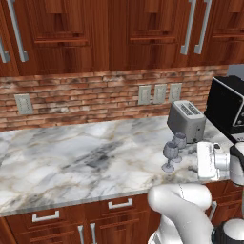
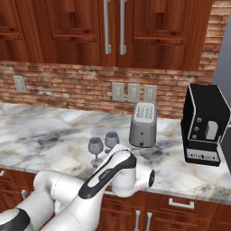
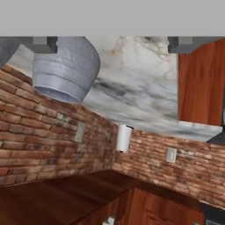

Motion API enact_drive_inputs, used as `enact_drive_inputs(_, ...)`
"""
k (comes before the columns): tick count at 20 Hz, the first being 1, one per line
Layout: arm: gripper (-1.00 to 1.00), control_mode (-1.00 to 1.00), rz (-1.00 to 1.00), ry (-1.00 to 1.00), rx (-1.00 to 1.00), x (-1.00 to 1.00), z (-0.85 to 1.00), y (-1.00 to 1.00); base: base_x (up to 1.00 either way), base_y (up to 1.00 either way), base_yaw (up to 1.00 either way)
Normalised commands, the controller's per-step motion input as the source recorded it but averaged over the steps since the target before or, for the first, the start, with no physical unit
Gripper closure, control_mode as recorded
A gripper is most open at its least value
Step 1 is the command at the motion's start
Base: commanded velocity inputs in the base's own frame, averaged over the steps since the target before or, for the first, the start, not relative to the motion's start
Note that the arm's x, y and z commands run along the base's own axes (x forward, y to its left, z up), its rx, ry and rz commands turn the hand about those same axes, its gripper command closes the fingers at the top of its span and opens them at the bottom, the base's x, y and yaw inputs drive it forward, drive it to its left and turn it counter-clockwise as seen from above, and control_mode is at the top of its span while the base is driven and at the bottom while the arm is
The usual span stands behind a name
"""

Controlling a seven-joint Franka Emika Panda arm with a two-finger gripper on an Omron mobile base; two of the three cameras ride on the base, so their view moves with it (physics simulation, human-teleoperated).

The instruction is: Retrieve the wine glasses from the counter and place one next to each plate.

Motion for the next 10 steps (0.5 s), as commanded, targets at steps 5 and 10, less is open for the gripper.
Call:
enact_drive_inputs(5,-1.00,-1.00,0.13,0.04,0.04,0.27,-0.16,0.00,0.00,0.00,0.00)
enact_drive_inputs(10,-1.00,-1.00,0.10,0.00,0.11,0.05,-0.26,-0.13,0.00,0.00,0.00)
